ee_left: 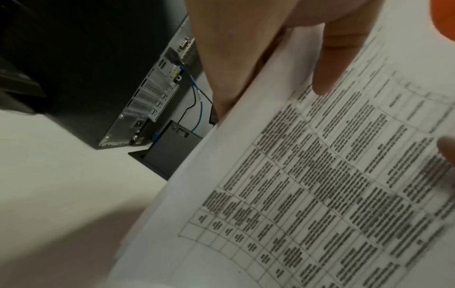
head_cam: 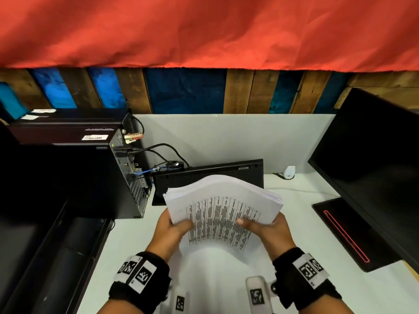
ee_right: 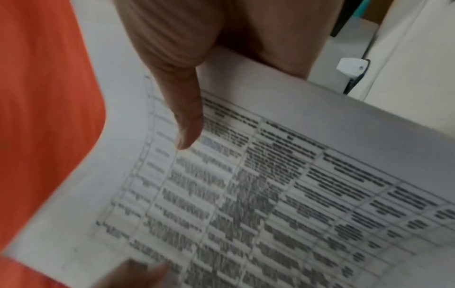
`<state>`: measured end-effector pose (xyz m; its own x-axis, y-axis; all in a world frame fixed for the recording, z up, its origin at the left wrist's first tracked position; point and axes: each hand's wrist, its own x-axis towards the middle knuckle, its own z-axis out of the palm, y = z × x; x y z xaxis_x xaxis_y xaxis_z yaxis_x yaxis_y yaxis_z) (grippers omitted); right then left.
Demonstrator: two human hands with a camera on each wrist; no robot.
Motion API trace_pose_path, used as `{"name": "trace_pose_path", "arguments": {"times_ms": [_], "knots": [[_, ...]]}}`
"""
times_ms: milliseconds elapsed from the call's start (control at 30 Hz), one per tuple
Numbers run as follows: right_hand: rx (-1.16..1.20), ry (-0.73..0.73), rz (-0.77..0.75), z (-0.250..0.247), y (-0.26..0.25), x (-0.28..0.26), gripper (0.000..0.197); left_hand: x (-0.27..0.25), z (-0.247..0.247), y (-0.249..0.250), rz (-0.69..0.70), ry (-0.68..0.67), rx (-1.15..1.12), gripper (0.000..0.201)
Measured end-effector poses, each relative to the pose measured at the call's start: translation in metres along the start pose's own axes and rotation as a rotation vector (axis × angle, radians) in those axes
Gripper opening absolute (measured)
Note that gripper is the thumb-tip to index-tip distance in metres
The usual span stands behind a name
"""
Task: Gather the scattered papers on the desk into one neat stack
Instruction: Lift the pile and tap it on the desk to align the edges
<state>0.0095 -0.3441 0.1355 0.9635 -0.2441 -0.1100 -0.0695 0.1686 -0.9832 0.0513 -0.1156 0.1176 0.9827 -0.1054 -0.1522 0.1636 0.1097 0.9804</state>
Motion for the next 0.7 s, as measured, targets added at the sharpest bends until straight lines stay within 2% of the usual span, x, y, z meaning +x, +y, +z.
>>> {"name": "trace_pose_path", "arguments": {"times_ms": [100, 200, 300, 367, 500, 600, 700], "knots": [[-0.011, -0.010, -0.019, -0.009, -0.002, 0.003, 0.050, 0.002, -0.005, 0.001, 0.018, -0.001, -0.042, 0.058], [-0.051, -0.063, 0.002, -0.005, 0.003, -0.002, 0.052, -0.001, 0.001, -0.005, -0.010, -0.026, 0.013, 0.055], [-0.030, -0.097, 0.002, -0.007, 0.010, -0.003, 0.063, -0.003, 0.005, -0.007, 0.038, 0.018, -0.023, 0.073], [-0.041, -0.073, -0.019, -0.010, 0.015, -0.002, 0.063, -0.002, 0.002, -0.010, 0.065, 0.036, -0.014, 0.077], [-0.130, 0.009, -0.038, -0.001, 0.030, -0.001, 0.040, -0.003, 0.011, -0.023, 0.090, 0.040, 0.140, 0.065], [-0.223, 0.066, -0.069, 0.009, 0.031, -0.003, 0.025, -0.004, 0.020, -0.023, 0.139, 0.121, 0.249, 0.045], [-0.187, 0.163, -0.093, 0.012, 0.025, -0.005, 0.020, -0.010, 0.023, -0.013, 0.224, 0.208, 0.297, 0.036]]}}
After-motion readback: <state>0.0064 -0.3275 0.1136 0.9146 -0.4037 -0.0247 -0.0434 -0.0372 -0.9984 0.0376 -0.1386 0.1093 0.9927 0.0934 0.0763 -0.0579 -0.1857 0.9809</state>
